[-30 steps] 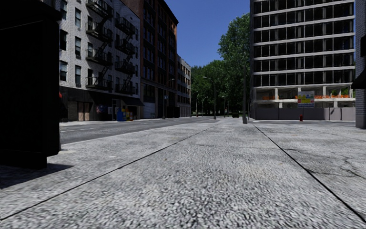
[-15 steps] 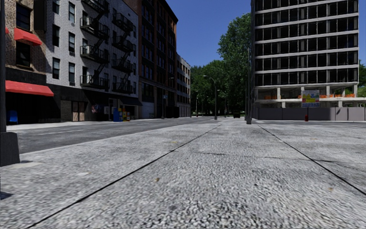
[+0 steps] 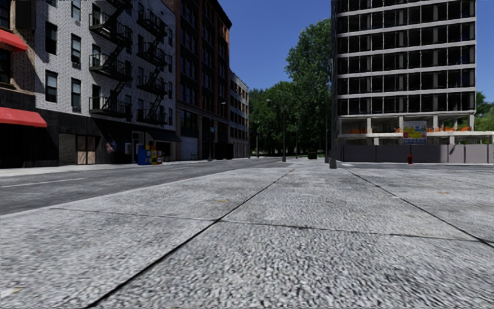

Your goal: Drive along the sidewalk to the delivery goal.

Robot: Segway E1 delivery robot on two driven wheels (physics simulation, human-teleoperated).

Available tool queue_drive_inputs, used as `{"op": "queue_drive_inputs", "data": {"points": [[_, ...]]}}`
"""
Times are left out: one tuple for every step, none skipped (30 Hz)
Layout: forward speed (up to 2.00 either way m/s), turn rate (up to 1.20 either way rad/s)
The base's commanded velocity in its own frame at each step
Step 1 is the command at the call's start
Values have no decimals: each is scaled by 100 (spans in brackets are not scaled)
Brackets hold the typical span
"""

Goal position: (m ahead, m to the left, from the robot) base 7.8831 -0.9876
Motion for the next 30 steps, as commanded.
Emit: {"op": "queue_drive_inputs", "data": {"points": [[200,-22],[200,-22],[200,-22],[200,-22],[200,-22],[200,-22],[200,-22],[200,-23],[200,-23],[200,-23],[200,-29],[200,-29],[200,-33],[200,-34],[200,-34],[200,-34],[200,-34],[200,-27],[200,-5],[200,0],[200,0],[200,0],[200,0],[200,0],[200,0],[200,0],[200,0],[200,0],[200,0],[200,0]]}}
